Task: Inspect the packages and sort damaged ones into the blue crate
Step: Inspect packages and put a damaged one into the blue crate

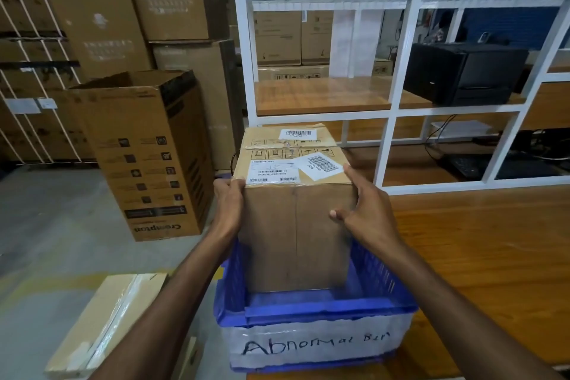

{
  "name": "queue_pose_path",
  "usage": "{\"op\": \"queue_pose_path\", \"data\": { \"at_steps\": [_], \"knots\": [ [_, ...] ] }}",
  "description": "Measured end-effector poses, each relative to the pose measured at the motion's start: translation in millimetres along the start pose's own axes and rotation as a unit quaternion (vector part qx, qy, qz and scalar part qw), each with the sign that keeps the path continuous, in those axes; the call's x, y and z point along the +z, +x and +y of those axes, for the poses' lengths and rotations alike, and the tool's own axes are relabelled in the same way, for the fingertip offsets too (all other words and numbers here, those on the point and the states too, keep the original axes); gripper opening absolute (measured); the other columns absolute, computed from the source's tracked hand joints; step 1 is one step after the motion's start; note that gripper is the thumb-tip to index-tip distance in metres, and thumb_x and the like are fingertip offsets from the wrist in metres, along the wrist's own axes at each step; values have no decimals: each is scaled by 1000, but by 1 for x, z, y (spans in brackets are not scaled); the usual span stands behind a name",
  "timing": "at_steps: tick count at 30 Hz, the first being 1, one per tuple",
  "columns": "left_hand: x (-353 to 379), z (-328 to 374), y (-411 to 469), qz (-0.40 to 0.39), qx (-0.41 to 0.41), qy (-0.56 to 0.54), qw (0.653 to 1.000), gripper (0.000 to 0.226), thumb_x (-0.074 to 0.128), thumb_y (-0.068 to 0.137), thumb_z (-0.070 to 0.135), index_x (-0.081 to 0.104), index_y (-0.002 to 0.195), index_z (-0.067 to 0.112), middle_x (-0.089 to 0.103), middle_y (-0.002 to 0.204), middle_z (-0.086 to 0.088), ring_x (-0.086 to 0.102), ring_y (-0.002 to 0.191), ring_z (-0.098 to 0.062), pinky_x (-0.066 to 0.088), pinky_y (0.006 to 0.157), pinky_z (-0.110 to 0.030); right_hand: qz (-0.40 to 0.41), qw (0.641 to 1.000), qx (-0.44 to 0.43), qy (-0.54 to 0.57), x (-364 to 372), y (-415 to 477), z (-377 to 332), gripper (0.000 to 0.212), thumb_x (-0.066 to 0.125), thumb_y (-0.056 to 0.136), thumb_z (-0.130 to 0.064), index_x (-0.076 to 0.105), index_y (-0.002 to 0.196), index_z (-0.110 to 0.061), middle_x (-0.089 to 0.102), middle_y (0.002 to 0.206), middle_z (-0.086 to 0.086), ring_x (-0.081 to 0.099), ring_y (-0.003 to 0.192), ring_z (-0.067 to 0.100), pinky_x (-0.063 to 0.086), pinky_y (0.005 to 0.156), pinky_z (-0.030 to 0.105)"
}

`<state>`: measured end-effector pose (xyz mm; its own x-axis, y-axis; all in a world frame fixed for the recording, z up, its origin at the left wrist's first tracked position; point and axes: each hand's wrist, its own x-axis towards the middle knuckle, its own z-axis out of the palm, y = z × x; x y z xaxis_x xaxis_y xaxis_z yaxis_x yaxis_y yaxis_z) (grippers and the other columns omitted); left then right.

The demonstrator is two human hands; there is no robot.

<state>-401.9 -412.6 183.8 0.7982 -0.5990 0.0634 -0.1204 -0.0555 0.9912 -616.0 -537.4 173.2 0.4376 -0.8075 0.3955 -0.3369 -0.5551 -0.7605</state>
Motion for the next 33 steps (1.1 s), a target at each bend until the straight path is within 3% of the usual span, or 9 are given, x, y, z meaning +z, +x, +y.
{"op": "queue_pose_path", "data": {
  "at_steps": [3,6,10,12,14,17,21,30,33],
  "knots": [
    [-3,-1,-1,-23,9,11,1000,29,39,109,40,35,126,17,48,120,0,48,97,-4,38,87,-39,-5,1000,10,20,2,-1,3,108,88,78,-7,26,159,-45,52,142,-18,48,122,1,53,95,28],
    [-11,-2,-3,-60,22,33,997,41,38,108,50,34,136,20,47,129,0,50,106,-10,39,90,-39,-8,998,39,47,4,-2,7,118,90,77,-10,14,163,-41,50,131,-24,48,117,0,51,98,32],
    [-31,-20,-2,-137,67,103,983,80,49,91,77,29,154,33,40,149,6,42,138,-20,40,108,-46,-2,998,50,49,14,-6,15,105,92,75,-20,28,156,-39,63,136,-13,58,121,10,55,101,44],
    [-39,-28,-1,-141,88,169,971,79,58,76,88,36,144,53,39,153,10,37,146,-23,37,116,-59,15,996,60,57,19,-7,20,97,91,76,-23,35,153,-37,64,136,-10,60,122,14,55,101,43],
    [-39,-32,-3,-174,70,145,971,67,69,78,77,36,134,61,45,150,9,45,140,-21,43,112,-55,28,996,65,61,22,-8,21,86,90,78,-23,42,148,-34,64,134,-11,62,121,16,55,98,38],
    [-35,-30,-10,-197,73,109,972,68,73,92,42,33,147,39,50,145,6,50,130,-14,46,104,-39,25,995,80,56,22,-8,22,85,90,77,-21,43,148,-31,64,134,-7,61,122,18,54,98,38],
    [-35,-33,-8,-191,73,137,969,78,84,84,22,39,147,27,54,139,4,51,130,-19,49,104,-43,-3,995,93,27,25,-16,24,102,93,72,-19,32,153,-31,61,140,-1,57,120,18,49,95,34],
    [-36,-43,-3,-122,117,250,953,88,93,70,37,47,144,24,60,140,-4,57,128,-26,53,99,-50,-4,997,80,0,27,-27,29,95,93,72,-20,39,151,-22,64,135,4,62,119,23,53,97,37],
    [-34,-44,-5,-107,117,268,950,87,92,71,38,47,144,24,61,140,-5,57,128,-27,53,100,-52,-8,996,84,-19,25,-24,29,101,95,69,-24,37,151,-23,65,135,7,63,119,27,54,101,46]
  ]
}}
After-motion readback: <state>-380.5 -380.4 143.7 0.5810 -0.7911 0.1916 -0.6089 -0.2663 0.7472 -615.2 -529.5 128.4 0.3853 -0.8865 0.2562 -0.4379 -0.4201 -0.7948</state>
